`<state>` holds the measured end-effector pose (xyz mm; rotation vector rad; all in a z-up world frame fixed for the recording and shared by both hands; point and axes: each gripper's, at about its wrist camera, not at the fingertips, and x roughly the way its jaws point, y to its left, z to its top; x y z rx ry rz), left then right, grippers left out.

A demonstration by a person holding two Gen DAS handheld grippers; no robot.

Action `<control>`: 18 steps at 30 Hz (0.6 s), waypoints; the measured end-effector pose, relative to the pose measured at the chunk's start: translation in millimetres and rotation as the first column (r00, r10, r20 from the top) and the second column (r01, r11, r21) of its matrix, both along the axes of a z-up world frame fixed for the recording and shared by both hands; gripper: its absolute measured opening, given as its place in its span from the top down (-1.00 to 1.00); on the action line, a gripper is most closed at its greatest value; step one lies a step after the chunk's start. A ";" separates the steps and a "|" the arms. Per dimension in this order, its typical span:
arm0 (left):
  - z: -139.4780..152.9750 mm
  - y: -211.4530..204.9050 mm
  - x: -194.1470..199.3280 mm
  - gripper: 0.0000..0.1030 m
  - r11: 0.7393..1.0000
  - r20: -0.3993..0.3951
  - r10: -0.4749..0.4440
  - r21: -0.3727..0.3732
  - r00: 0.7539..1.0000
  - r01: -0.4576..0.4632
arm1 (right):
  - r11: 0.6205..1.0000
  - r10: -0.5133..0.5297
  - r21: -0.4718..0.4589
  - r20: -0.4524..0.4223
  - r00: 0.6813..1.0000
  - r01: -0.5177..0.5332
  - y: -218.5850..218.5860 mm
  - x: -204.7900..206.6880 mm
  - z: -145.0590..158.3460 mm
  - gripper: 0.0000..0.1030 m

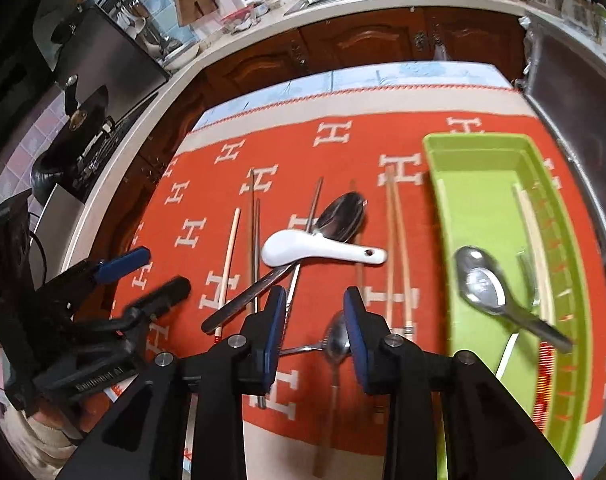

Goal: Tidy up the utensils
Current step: 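Withdraw both tools and move toward the white ceramic spoon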

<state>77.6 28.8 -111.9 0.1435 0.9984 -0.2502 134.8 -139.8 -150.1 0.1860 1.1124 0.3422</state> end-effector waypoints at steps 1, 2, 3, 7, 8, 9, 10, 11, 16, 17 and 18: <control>-6.0 -1.1 0.3 -0.30 1.000 -0.012 -0.011 0.003 1.000 0.011 | 1.000 -0.001 0.007 -0.006 1.000 0.001 2.7 1.7 -5.0 0.42; -13.3 -2.5 1.2 -0.30 1.000 -0.029 -0.023 0.006 0.999 0.023 | 1.000 -0.006 0.005 -0.004 1.000 0.006 6.9 3.8 -10.3 0.42; -16.8 -4.1 1.0 -0.29 1.000 -0.036 -0.026 0.008 0.999 0.026 | 1.000 -0.005 -0.008 0.006 1.000 0.005 9.6 5.7 -14.3 0.42; -30.2 -8.8 6.4 -0.22 0.999 -0.063 -0.043 0.001 0.997 0.043 | 0.997 0.017 -0.074 0.035 0.999 -0.015 19.8 16.9 -29.9 0.42; -32.1 -9.9 8.2 -0.22 0.999 -0.066 -0.045 -0.002 0.997 0.045 | 0.997 0.022 -0.081 0.038 0.999 -0.019 21.5 21.2 -34.0 0.42; -33.9 -11.1 10.0 -0.22 0.999 -0.069 -0.048 -0.002 0.996 0.048 | 0.995 0.031 -0.093 0.043 0.999 -0.027 22.5 25.3 -36.5 0.42; -34.9 -11.9 11.8 -0.22 0.999 -0.072 -0.049 -0.002 0.996 0.049 | 0.993 0.043 -0.112 0.050 0.998 -0.037 24.0 29.4 -38.6 0.42; -36.8 -13.1 13.8 -0.22 0.999 -0.077 -0.052 -0.001 0.996 0.052 | 0.989 0.061 -0.138 0.056 0.997 -0.053 26.7 33.7 -41.5 0.42; -43.4 -16.1 22.0 -0.22 0.999 -0.106 -0.049 -0.009 0.993 0.048 | 0.945 0.196 -0.276 0.056 0.979 -0.174 47.5 46.8 -57.4 0.41; -44.4 -16.3 23.6 -0.21 0.999 -0.112 -0.049 -0.014 0.993 0.048 | 0.933 0.222 -0.303 0.056 0.973 -0.196 52.5 49.0 -61.2 0.41; -45.4 -16.7 25.3 -0.16 0.999 -0.118 -0.050 -0.020 0.992 0.048 | 0.918 0.245 -0.333 0.055 0.968 -0.213 58.0 50.9 -65.2 0.41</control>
